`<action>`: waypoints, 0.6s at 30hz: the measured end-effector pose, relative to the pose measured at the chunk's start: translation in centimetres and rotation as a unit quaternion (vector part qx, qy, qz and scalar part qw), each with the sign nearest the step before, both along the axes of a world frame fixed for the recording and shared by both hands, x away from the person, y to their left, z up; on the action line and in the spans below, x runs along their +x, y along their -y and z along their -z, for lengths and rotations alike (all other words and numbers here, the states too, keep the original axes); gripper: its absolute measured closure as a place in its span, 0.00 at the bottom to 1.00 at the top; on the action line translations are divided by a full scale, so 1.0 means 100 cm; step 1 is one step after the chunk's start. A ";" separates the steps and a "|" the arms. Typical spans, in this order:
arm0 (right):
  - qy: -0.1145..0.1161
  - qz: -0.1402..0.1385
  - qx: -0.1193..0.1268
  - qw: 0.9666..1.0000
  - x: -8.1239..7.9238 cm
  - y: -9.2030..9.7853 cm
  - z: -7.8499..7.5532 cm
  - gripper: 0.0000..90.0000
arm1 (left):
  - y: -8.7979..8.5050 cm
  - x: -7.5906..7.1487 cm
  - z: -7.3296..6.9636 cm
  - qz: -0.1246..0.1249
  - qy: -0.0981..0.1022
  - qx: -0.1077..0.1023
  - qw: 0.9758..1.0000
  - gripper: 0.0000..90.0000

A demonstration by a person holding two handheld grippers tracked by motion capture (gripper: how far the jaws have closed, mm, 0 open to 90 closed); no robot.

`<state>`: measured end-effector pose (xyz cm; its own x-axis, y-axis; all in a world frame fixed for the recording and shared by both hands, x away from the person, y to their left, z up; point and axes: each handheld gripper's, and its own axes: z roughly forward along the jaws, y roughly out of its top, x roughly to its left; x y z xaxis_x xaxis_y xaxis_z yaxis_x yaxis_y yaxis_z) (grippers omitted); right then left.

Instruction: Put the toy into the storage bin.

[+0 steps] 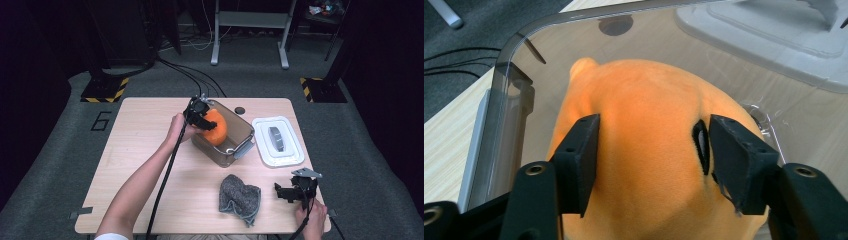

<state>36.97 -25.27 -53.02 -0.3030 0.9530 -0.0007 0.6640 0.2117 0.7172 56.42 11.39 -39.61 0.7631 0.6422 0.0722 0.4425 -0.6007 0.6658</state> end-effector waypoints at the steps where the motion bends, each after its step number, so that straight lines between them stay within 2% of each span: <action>1: 0.001 -0.001 -0.001 1.000 0.000 0.000 0.000 0.00 | 0.000 0.000 0.000 0.002 0.000 0.004 1.000 0.42; 4: 0.000 -0.001 0.000 1.000 0.000 0.000 0.000 0.00 | 0.001 0.000 0.001 0.003 -0.001 0.000 1.000 0.39; 7: 0.001 -0.001 0.000 1.000 0.000 0.000 0.000 0.00 | -0.001 -0.001 -0.004 0.001 0.009 -0.013 1.000 0.40; 18: 0.000 0.000 0.001 1.000 0.000 0.000 0.000 0.00 | -0.022 -0.008 -0.019 -0.004 0.007 -0.035 0.999 0.23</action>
<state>37.00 -25.28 -53.01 -0.3022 0.9532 0.0010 0.6647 0.2100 0.7170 55.66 13.60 -37.71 0.7574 0.6518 0.0378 0.4368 -0.5489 0.7127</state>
